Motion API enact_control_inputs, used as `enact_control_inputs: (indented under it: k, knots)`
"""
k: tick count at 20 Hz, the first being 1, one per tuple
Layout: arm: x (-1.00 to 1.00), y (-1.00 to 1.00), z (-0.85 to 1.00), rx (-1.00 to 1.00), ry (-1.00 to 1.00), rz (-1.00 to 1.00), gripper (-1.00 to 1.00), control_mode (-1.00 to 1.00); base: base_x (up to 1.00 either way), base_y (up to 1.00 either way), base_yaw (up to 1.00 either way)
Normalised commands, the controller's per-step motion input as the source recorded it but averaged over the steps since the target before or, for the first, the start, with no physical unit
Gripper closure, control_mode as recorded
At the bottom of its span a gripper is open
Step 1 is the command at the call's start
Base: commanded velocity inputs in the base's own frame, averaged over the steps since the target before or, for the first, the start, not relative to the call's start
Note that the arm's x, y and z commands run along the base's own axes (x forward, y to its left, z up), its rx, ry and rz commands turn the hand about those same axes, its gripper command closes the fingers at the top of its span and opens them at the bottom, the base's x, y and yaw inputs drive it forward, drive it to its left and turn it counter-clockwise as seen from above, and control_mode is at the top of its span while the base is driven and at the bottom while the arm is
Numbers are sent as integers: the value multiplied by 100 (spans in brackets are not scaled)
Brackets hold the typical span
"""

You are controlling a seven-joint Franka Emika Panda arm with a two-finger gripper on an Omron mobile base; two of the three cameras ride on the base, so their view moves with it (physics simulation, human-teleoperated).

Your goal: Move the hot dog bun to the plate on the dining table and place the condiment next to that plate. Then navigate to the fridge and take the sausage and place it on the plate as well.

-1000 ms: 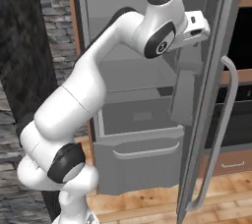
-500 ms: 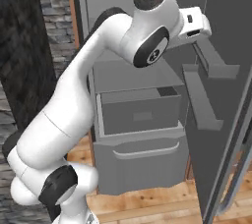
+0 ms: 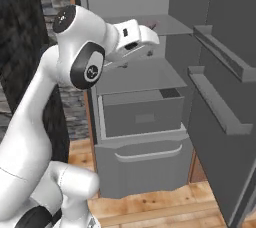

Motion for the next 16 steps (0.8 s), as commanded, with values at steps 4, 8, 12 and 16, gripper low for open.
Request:
enact_control_inputs:
  k: [4,8,12,16]
  knots:
    - [-68,85,-19,5,0,-8,-100,-100,0,0,0]
    - [-62,76,-4,23,6,-10,-100,-100,0,0,0]
    - [-53,66,-45,43,3,0,-100,-100,0,0,0]
    - [-46,69,-54,36,2,0,-100,-100,0,0,0]
